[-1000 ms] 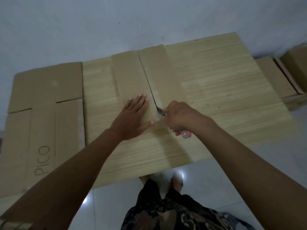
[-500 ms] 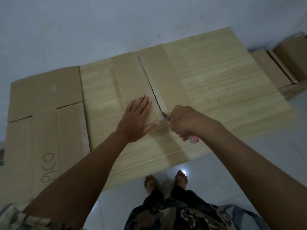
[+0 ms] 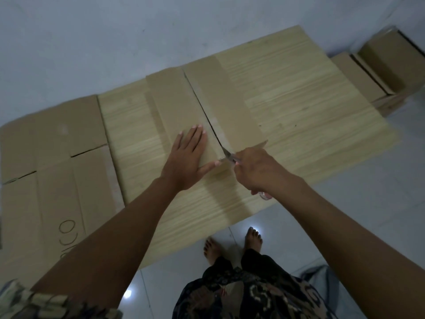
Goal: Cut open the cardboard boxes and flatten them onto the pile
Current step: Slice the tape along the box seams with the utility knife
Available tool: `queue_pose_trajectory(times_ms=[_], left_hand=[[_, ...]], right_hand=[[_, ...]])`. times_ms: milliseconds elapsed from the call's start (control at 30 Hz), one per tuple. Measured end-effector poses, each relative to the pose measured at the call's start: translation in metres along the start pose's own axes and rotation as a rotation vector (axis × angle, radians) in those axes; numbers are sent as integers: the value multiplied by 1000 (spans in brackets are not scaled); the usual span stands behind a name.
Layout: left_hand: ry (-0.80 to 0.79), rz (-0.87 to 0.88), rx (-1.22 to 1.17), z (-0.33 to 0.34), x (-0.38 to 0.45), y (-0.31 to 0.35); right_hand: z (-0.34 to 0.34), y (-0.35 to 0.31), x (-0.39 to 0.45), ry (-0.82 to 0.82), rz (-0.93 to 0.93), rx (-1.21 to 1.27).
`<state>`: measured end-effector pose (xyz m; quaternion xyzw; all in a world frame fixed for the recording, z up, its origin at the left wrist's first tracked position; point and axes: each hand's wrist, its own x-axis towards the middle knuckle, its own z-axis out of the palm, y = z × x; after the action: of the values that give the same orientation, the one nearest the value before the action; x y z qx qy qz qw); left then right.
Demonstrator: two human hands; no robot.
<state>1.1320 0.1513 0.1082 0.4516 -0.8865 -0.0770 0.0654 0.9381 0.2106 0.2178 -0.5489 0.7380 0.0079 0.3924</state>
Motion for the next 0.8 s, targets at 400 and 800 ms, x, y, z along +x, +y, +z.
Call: queue_pose_trajectory(times_ms=[400,800], left_hand=[[-122,-46,-49,-7,4,3],[-118,-52,-79,-9,0,1]], right_hand=[[10,23,-19,94,-63,119],[24,64,-34,256,-125,624]])
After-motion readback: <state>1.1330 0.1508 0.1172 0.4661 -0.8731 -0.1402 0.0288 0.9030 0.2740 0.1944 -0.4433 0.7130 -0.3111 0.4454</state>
